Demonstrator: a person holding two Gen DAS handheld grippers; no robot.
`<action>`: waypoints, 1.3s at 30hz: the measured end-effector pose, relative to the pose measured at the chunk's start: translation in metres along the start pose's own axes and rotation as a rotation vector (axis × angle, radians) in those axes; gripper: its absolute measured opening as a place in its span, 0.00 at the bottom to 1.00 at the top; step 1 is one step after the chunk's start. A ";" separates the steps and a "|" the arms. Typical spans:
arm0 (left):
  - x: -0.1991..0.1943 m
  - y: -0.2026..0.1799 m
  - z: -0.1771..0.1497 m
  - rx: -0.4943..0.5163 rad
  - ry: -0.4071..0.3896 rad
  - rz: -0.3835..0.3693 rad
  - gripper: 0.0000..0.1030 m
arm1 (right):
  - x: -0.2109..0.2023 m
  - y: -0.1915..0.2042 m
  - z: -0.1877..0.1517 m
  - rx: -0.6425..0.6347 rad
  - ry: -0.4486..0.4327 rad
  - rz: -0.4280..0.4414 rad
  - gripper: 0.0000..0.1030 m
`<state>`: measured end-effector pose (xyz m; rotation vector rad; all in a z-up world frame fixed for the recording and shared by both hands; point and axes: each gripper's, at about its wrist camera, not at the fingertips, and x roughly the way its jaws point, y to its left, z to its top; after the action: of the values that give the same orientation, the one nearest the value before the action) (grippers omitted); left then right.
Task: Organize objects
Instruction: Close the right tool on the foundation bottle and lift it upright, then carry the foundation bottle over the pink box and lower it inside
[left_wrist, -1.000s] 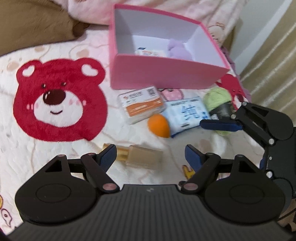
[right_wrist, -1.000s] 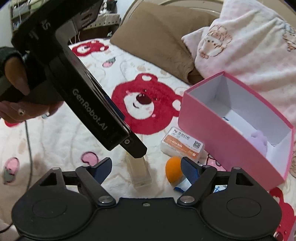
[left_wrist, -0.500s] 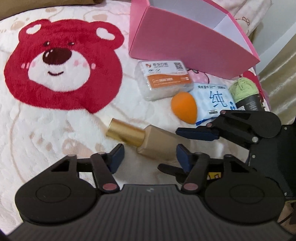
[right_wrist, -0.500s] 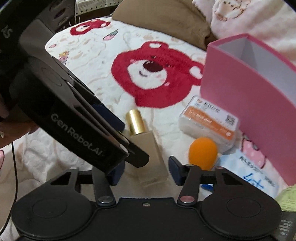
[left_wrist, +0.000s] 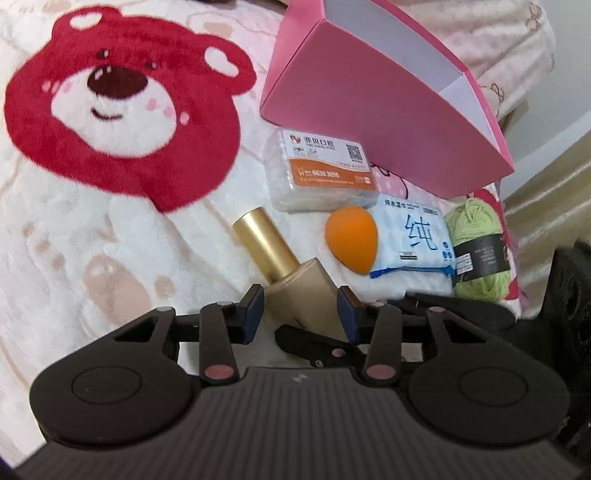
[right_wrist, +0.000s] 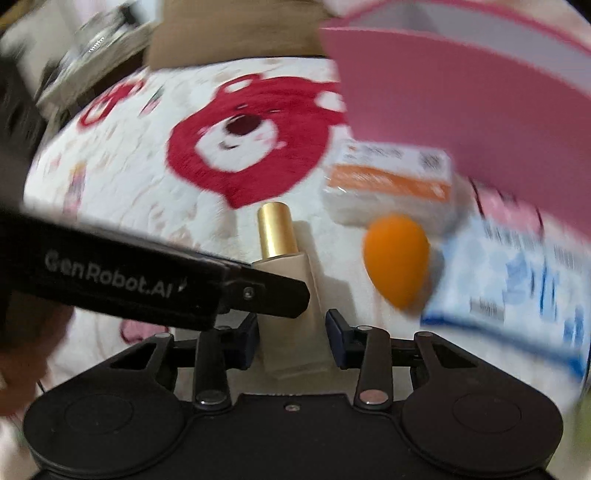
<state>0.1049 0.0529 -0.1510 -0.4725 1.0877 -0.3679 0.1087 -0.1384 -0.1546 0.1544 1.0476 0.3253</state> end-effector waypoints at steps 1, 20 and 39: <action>0.002 -0.001 -0.001 -0.016 0.014 -0.014 0.41 | -0.002 -0.003 -0.002 0.056 -0.001 0.004 0.42; -0.001 -0.027 -0.018 -0.002 -0.012 0.070 0.40 | -0.020 0.008 -0.020 0.118 -0.053 -0.027 0.40; -0.101 -0.120 0.024 0.155 0.024 -0.023 0.37 | -0.154 0.019 0.028 0.066 -0.097 0.009 0.40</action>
<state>0.0771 0.0071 -0.0014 -0.3439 1.0683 -0.4752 0.0594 -0.1711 -0.0088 0.2323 0.9623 0.2888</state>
